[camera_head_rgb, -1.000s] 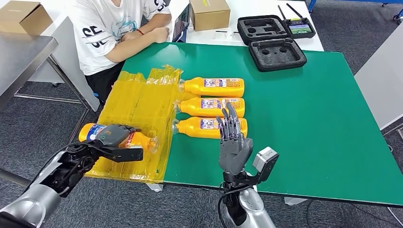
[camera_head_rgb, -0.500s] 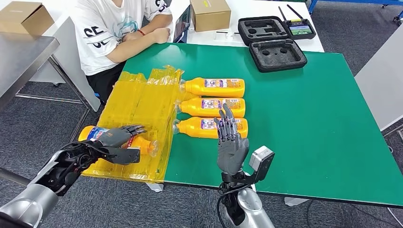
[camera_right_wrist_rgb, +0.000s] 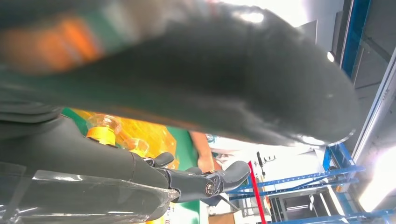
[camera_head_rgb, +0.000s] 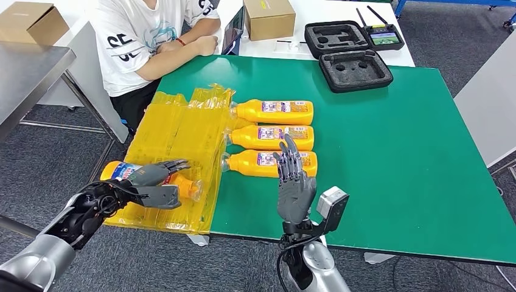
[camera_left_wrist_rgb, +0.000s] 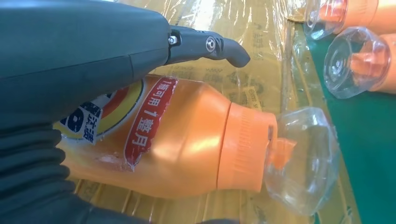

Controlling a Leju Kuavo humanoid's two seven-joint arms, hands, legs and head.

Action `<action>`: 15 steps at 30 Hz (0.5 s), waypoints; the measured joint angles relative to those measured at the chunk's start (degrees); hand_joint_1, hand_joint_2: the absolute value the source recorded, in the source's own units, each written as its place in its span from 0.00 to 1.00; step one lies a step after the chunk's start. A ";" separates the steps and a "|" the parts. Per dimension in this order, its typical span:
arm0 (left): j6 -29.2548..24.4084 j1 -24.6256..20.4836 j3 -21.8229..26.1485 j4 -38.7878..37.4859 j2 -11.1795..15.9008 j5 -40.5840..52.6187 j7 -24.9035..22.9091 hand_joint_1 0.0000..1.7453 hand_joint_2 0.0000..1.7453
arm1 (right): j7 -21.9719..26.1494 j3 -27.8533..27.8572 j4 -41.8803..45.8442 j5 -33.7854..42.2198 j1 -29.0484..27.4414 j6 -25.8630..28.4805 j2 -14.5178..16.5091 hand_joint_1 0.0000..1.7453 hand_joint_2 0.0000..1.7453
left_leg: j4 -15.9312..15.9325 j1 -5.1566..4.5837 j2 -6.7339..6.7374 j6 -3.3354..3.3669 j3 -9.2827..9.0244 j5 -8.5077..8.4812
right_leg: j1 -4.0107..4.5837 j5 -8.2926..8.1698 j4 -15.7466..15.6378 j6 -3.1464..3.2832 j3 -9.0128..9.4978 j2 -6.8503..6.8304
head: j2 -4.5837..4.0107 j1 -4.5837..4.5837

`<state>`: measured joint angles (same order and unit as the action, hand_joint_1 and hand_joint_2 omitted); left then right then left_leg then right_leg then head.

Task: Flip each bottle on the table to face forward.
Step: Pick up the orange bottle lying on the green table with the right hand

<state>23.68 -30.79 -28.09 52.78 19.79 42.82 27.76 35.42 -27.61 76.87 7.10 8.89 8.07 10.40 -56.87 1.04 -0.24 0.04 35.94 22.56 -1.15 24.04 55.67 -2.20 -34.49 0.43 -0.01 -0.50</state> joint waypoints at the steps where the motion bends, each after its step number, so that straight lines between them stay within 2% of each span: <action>1: 0.31 -0.16 0.04 -0.15 -0.07 -1.04 0.36 0.00 0.00 | -0.09 -0.01 0.00 -0.04 -0.01 0.09 0.00 0.00 0.00 | 0.00 0.00 0.00 0.00 0.00 0.00 | 0.00 0.00 0.00 0.00 0.00 0.00 | 0.00 -0.01; 4: 0.14 -0.47 0.68 -0.66 -0.78 -5.74 2.41 0.00 0.00 | -0.50 -0.10 0.00 -0.20 -0.08 0.47 0.00 0.00 0.00 | -0.01 0.00 0.00 0.00 0.00 0.00 | 0.00 0.00 0.00 0.00 -0.02 0.00 | 0.01 -0.01; 6: -3.66 -0.34 1.97 -0.85 -2.02 -9.42 3.99 0.00 0.00 | -0.64 -0.20 0.00 -0.32 -0.27 0.63 0.00 0.00 0.00 | -0.02 0.00 0.00 0.01 0.01 -0.01 | 0.00 0.00 0.00 0.00 -0.03 0.00 | 0.01 0.01; 8: -13.70 -0.23 4.00 -0.80 -4.01 -11.39 4.39 0.00 0.00 | -0.68 -0.37 0.04 -0.59 -0.70 0.68 0.02 0.00 0.00 | -0.02 0.00 -0.02 0.01 0.03 -0.01 | -0.01 -0.01 0.00 -0.01 -0.03 -0.01 | 0.00 0.02; 10: -28.01 -0.28 5.89 -0.48 -6.07 -10.10 3.82 0.00 0.00 | -0.69 -0.52 0.13 -0.96 -1.33 0.68 0.11 0.00 0.00 | -0.03 -0.01 -0.02 0.01 0.04 0.00 | -0.02 -0.01 0.00 -0.01 -0.03 -0.01 | 0.00 0.01; 12: -39.88 -0.41 7.06 0.00 -7.69 -7.43 3.47 0.00 0.00 | -0.69 -0.60 0.17 -1.13 -1.93 0.67 0.27 0.00 0.00 | -0.03 -0.02 -0.02 0.00 0.04 0.00 | -0.02 -0.01 -0.01 -0.01 -0.04 -0.01 | 0.01 0.01; 13: -43.45 -0.46 7.46 0.20 -8.35 -6.49 3.45 0.00 0.00 | -0.69 -0.62 0.17 -1.15 -2.13 0.67 0.36 0.00 0.00 | -0.03 -0.02 -0.02 0.00 0.04 0.01 | -0.02 0.00 -0.01 -0.01 -0.04 -0.01 | 0.01 0.01; 15: -46.60 -0.49 8.06 0.42 -9.45 -5.63 3.45 0.00 0.00 | -0.69 -0.67 0.17 -1.15 -2.34 0.67 0.52 0.00 0.00 | -0.02 -0.01 -0.01 0.00 0.04 0.01 | -0.02 0.00 -0.01 -0.01 -0.05 -0.01 | 0.01 0.01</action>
<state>-22.92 -31.28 -20.03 53.20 10.33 37.18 31.21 34.73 -28.28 77.05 5.95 6.54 8.74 10.93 -56.90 1.03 -0.25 0.04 35.99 22.57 -1.17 24.04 55.66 -2.21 -34.54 0.42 0.00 -0.49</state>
